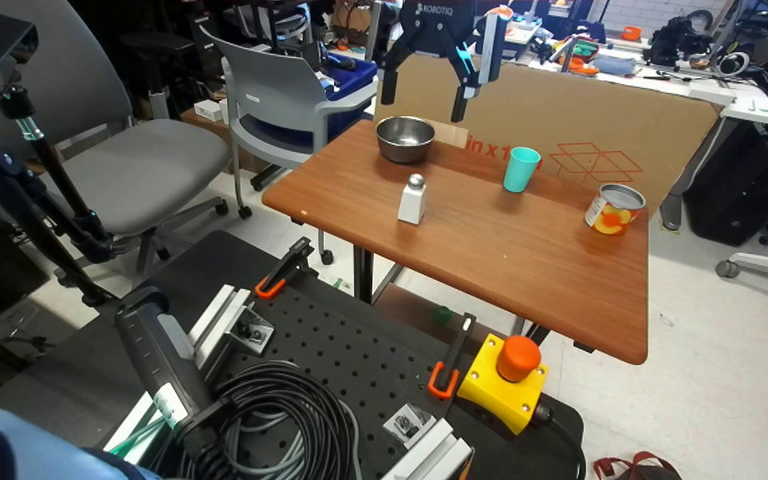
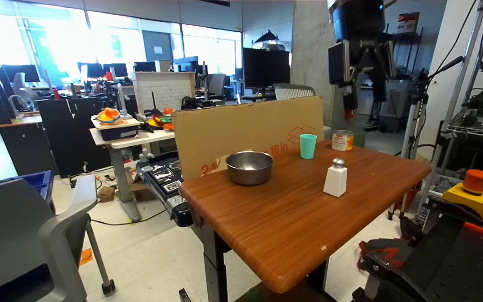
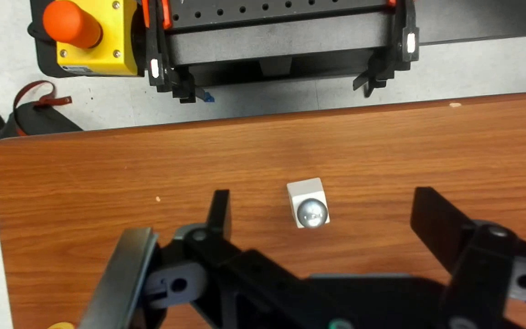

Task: Put the shaker in the pot

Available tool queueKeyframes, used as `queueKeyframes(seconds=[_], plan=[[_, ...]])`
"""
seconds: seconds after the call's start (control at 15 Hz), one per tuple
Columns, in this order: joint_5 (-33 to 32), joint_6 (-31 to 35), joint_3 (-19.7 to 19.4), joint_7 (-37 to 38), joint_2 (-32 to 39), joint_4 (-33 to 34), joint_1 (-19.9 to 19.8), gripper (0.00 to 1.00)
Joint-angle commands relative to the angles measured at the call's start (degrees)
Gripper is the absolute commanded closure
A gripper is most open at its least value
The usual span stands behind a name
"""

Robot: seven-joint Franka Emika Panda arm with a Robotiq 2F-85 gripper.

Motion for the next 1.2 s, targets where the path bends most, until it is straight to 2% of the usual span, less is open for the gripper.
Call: queueKeyframes(seconds=[0.0, 0.53, 0.93, 1.0, 1.07, 1.13], plan=[[-1.33, -2.32, -0.97, 0.22, 8.99, 7.25, 1.50, 0.00], [-4.86, -4.03, -1.93, 1.66, 22.46, 15.39, 4.93, 0.00], [-6.19, -6.61, -3.07, 1.77, 29.48, 21.36, 6.88, 0.00], [-5.97, -7.44, -3.21, 1.80, 30.43, 22.44, 7.03, 0.25], [-5.61, -8.95, -3.33, 1.86, 31.56, 23.81, 7.13, 0.26], [-4.97, -11.11, -3.35, 1.83, 32.53, 25.30, 7.07, 0.35]])
